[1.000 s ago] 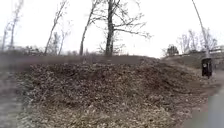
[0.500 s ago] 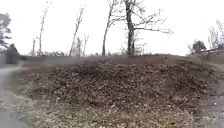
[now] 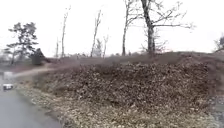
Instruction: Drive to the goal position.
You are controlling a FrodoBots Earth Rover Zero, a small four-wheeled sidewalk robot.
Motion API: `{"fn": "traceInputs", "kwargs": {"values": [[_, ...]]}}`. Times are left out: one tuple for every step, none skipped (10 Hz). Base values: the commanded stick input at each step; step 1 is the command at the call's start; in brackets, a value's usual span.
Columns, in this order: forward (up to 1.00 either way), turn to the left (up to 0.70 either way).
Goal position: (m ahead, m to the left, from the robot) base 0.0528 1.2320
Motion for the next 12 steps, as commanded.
{"fn": "traceInputs", "kwargs": {"values": [[0.0,1.0],[0.0,1.0],[0.0,1.0],[0.0,1.0],[0.0,1.0],[0.0,1.0],[0.0,1.0],[0.0,1.0],[0.0,1.0],[0.0,1.0],[0.0,1.0],[0.0,0.57]]}}
